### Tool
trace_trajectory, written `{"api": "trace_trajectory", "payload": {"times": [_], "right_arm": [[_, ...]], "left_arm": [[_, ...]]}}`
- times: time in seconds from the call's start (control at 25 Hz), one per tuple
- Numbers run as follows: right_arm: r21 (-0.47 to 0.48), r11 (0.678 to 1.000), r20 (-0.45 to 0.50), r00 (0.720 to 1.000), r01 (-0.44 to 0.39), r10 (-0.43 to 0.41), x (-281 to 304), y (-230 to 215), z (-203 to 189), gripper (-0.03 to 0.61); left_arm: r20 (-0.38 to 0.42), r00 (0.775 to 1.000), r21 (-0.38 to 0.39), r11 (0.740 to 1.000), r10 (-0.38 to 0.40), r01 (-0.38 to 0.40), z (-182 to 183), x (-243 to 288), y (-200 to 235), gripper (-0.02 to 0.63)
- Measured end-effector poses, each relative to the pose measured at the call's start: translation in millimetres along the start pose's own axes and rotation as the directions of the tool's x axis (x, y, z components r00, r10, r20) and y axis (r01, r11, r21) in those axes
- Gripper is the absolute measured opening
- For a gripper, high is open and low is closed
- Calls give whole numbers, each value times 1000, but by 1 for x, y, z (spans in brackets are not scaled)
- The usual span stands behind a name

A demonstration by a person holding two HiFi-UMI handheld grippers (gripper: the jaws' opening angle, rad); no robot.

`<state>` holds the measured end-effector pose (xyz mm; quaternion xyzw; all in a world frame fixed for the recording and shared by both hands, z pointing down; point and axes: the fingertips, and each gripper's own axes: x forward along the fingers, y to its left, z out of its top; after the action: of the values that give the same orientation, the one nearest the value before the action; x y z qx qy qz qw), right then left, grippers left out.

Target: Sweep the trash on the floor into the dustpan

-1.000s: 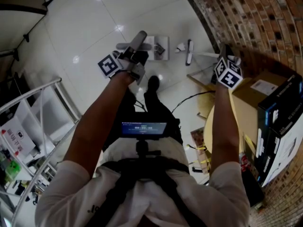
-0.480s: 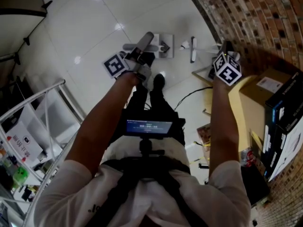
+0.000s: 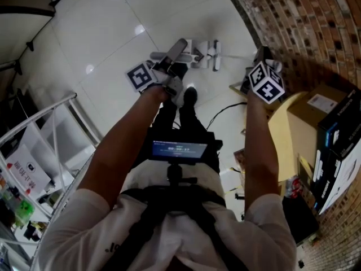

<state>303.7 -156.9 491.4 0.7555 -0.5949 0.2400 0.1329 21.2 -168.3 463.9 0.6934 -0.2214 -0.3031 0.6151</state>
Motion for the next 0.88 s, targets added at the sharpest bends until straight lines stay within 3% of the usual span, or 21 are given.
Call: {"api": "trace_trajectory", "payload": {"times": [0.24, 0.52, 0.88], "right_arm": [[15, 996, 7, 996, -89, 89, -20, 38, -1, 21], [29, 988, 64, 987, -152, 149, -48, 54, 24, 21], [-49, 986, 102, 982, -156, 161, -71, 63, 51, 21]], "left_arm": [[20, 1000, -24, 1000, 6, -5, 8, -9, 4, 0], [45, 999, -31, 1000, 2, 0, 26, -20, 7, 0], [57, 998, -48, 999, -2, 5, 41, -26, 12, 0]]}}
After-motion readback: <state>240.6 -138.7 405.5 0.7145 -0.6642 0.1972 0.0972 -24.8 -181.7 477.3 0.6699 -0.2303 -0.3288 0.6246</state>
